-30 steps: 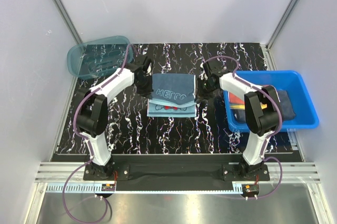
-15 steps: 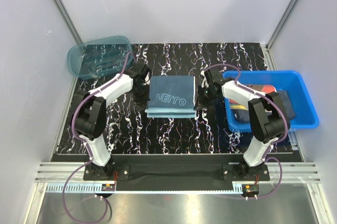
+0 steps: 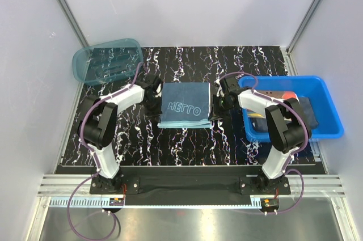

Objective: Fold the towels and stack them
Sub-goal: Fold the towel

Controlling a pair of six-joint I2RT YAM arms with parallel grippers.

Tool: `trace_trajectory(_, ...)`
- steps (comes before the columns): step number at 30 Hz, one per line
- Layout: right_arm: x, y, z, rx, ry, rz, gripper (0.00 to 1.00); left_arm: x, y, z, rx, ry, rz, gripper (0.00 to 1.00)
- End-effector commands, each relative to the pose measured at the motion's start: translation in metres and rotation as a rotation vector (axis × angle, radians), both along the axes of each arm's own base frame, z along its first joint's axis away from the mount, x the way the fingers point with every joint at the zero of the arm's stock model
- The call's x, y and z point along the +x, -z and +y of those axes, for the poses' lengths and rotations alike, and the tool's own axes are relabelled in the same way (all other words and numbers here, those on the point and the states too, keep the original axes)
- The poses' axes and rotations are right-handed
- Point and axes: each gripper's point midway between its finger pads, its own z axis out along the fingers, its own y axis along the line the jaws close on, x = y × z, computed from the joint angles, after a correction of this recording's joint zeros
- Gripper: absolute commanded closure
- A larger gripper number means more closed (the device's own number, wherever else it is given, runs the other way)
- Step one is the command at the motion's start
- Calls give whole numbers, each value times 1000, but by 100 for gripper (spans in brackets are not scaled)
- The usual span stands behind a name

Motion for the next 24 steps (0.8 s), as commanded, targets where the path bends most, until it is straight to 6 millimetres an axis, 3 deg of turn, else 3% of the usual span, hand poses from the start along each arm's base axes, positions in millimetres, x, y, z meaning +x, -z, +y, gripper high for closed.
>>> trace_trajectory(1,2,7,2,-5,-9,-18,100,-2,-2,-3,-32,13,-20,100)
trace_trajectory(10,-2,14,-9,-60,6,-19,100,-11,8,0,-25,10,3,100)
trace_trajectory(14,-4,16,-13,-78,8,-17,100,-11,4,0,-29,9,-8,96)
trace_trajectory(24,-4,6,-19,-106,1,-45,100,-8,-4,2,-21,-6,-38,100)
